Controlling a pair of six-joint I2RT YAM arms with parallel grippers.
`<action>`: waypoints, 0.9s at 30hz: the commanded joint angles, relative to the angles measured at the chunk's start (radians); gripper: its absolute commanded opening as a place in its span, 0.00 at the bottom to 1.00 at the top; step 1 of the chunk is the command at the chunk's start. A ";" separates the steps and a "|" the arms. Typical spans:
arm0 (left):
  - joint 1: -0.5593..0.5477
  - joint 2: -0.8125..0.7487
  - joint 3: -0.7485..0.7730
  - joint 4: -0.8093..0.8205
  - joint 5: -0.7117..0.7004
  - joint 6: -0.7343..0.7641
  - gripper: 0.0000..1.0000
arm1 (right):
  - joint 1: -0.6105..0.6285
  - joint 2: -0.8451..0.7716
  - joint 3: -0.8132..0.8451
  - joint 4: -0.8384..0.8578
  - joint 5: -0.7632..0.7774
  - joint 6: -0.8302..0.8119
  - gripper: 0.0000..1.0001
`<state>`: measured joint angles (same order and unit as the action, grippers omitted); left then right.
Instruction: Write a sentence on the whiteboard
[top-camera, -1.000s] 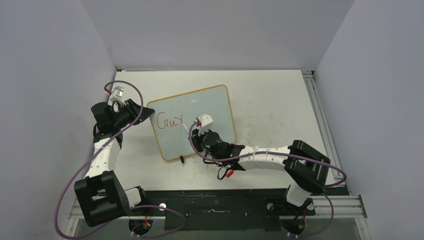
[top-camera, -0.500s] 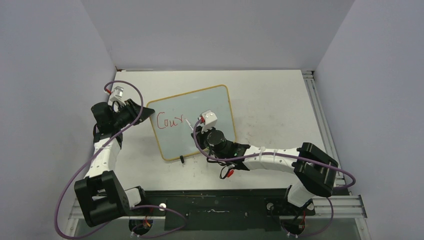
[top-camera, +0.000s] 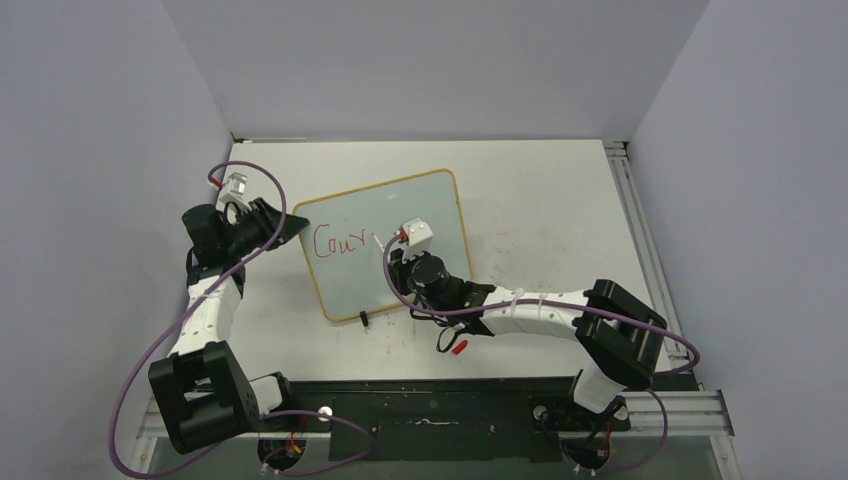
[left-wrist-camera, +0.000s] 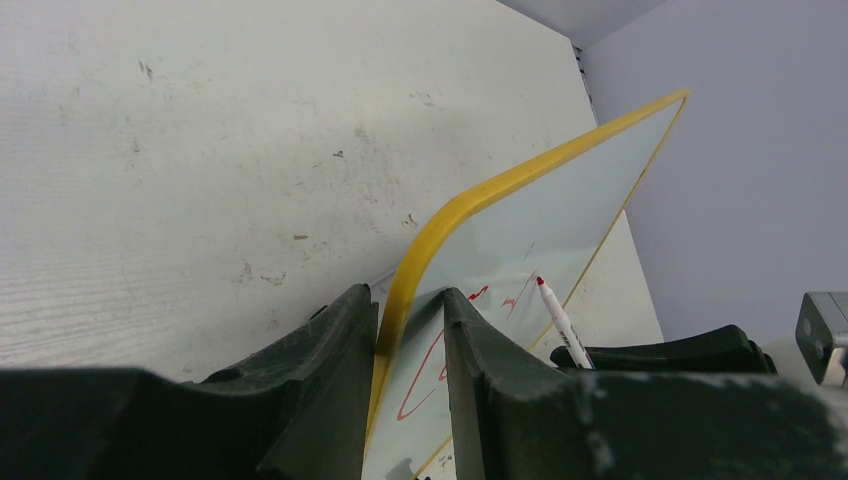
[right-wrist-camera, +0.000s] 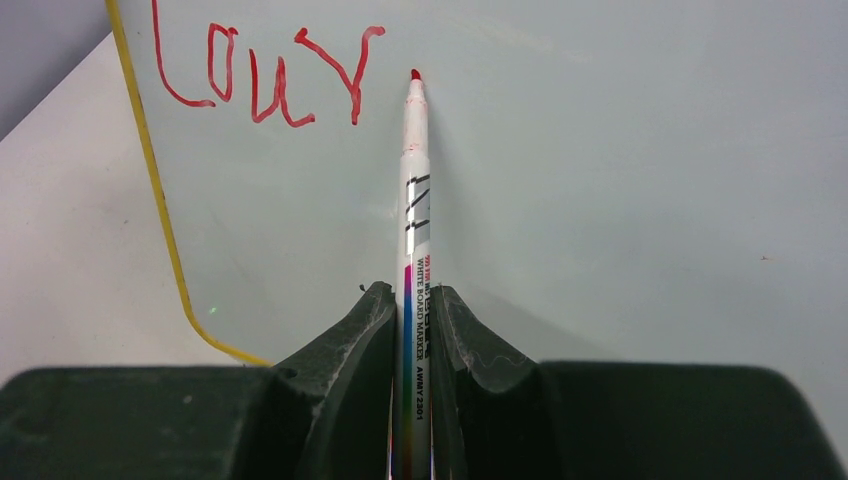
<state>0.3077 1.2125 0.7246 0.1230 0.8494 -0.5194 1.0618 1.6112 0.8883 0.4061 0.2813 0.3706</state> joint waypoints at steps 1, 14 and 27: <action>0.004 -0.004 0.019 0.013 0.019 0.007 0.29 | -0.009 0.011 0.049 0.030 -0.004 -0.002 0.05; 0.004 -0.002 0.021 0.015 0.020 0.006 0.29 | -0.007 0.037 0.064 0.029 -0.029 -0.022 0.05; 0.005 -0.002 0.021 0.017 0.021 0.006 0.29 | 0.021 0.028 0.004 0.024 -0.016 0.001 0.05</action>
<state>0.3077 1.2125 0.7246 0.1226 0.8497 -0.5198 1.0737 1.6341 0.9085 0.4088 0.2604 0.3603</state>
